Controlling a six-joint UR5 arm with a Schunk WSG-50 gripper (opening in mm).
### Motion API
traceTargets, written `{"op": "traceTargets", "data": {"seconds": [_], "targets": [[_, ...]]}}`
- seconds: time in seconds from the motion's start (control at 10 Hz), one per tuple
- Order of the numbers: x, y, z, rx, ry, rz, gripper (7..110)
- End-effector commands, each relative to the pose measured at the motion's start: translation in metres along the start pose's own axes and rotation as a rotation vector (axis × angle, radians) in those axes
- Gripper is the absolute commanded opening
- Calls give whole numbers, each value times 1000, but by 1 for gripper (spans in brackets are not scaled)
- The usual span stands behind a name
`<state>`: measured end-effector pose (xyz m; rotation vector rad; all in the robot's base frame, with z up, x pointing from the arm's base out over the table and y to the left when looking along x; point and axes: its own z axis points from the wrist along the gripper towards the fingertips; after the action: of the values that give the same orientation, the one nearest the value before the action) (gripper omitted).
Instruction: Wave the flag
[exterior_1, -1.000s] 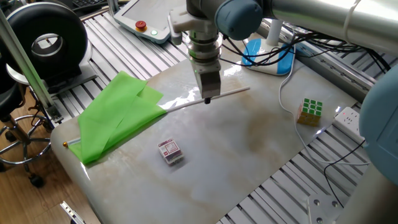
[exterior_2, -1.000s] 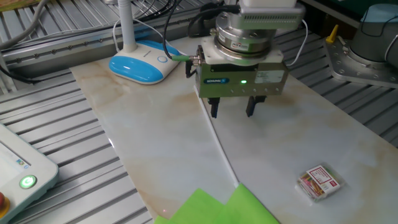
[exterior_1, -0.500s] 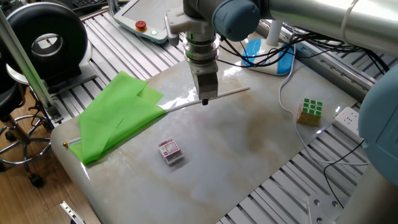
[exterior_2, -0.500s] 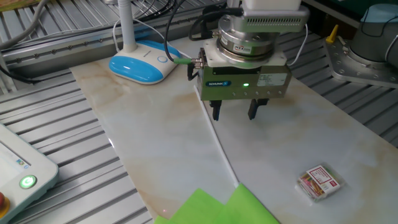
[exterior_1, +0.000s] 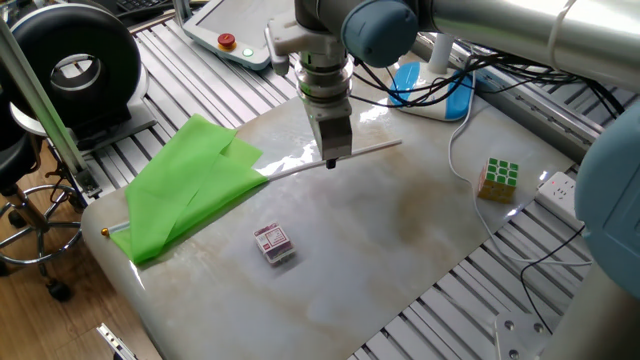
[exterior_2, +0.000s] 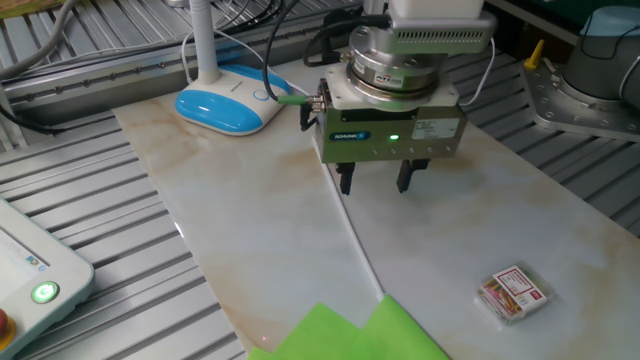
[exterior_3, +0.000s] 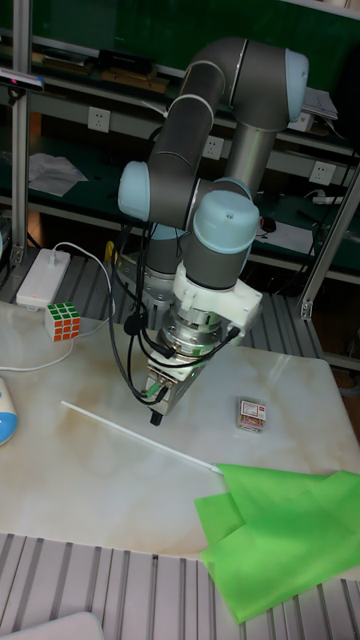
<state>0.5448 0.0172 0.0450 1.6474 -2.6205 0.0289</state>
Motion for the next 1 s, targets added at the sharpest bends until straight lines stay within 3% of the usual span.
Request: {"op": "traceTargets", "data": {"seconds": [0.0, 0.3, 0.5, 0.9], "targets": [[5, 3, -1, -14, 14, -78, 66], [2, -10, -1, 36, 6, -158, 66], [-6, -12, -1, 47, -25, -136, 66], [-13, -2, -1, 10, -56, -138, 66]]}}
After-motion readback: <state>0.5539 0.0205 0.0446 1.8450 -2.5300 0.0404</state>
